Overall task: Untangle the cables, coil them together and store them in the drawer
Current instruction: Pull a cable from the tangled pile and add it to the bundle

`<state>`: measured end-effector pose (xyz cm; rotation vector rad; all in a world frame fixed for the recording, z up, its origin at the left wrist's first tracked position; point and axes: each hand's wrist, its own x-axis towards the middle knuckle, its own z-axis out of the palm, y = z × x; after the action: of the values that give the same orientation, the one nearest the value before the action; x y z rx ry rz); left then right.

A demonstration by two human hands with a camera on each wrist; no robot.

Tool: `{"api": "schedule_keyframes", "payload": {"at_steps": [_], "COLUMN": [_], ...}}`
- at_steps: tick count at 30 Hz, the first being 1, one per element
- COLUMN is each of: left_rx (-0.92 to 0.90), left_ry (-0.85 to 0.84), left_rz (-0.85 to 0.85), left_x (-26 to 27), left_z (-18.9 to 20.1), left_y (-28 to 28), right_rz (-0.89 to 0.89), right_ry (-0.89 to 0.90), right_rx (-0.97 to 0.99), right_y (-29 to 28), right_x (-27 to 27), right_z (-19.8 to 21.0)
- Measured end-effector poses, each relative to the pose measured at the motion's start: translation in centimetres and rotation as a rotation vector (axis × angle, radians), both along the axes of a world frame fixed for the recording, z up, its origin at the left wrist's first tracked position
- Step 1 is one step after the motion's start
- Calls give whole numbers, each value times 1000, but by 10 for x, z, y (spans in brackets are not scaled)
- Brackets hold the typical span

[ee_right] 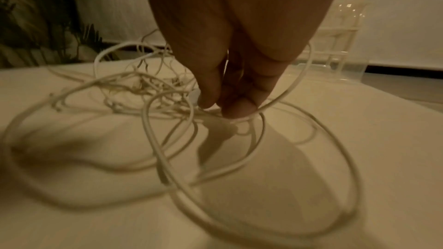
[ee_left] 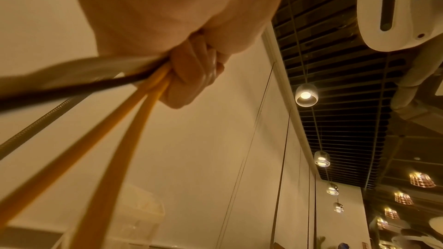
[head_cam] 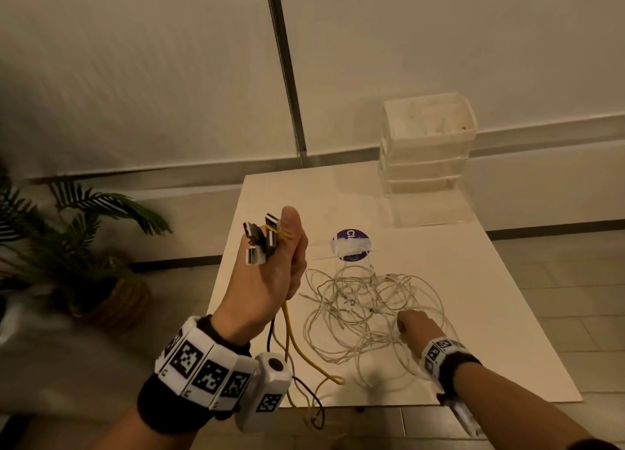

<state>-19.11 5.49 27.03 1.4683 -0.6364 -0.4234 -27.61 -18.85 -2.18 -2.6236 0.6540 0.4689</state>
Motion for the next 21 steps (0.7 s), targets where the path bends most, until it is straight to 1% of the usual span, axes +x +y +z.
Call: {"api": "schedule_keyframes", "payload": {"at_steps": [2, 4, 7, 9, 12, 16, 18, 21], "left_rx": [22, 38, 55, 62, -5, -79, -73, -44], "left_ry": [-13, -23, -47, -65, -57, -55, -60, -32], "left_rz": [1, 4, 25, 43, 55, 84, 85, 92], "left_x": [0, 1, 3, 5, 9, 17, 22, 30], "left_z": [-2, -3, -2, -1, 4, 16, 24, 33], "left_y": [-2, -7, -17, -25, -37, -55, -62, -73], "right_rz": [-134, -244, -320, -327, -292, -200, -149, -98], "right_ry": [-124, -287, -514, -667, -855, -1083, -1161, -1204], "right_rx": [133, 273, 375, 466, 655, 758, 811, 919], "right_y": [-6, -17, -33, -38, -34, -18, -10, 1], "right_x": [1, 3, 11, 20, 35, 52, 63, 79], "right_z": [12, 31, 71, 107, 171, 250, 280, 315]}}
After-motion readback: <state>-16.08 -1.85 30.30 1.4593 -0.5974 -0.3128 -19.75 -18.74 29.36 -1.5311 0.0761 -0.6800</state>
